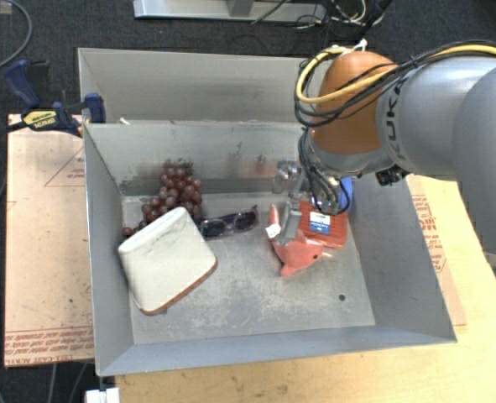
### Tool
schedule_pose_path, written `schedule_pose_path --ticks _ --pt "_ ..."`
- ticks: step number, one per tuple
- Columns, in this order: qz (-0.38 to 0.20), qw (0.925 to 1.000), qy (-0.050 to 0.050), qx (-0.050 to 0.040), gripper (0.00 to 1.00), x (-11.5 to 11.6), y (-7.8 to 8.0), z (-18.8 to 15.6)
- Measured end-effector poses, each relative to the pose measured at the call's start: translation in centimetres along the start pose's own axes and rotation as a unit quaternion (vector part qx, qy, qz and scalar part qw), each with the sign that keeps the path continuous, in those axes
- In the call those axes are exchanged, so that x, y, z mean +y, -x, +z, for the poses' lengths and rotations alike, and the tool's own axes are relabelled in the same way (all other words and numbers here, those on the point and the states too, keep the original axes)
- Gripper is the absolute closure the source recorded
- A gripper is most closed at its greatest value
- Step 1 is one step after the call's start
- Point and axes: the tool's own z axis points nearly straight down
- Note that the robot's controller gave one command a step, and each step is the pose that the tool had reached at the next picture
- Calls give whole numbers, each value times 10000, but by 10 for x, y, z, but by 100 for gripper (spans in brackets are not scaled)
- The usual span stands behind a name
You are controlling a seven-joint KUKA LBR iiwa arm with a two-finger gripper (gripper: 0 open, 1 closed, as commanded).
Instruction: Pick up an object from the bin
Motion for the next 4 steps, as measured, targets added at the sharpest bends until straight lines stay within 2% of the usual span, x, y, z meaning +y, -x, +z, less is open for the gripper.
schedule_pose_path --ticks 1,2,3,4 --pt "51 10000 9 -1 0 24 -8 32" --pt "-208 9998 7 -13 100 65 0 50" --pt "-209 9998 6 -14 100 65 0 50" --pt "-177 9998 13 -29 100 57 -2 -56"
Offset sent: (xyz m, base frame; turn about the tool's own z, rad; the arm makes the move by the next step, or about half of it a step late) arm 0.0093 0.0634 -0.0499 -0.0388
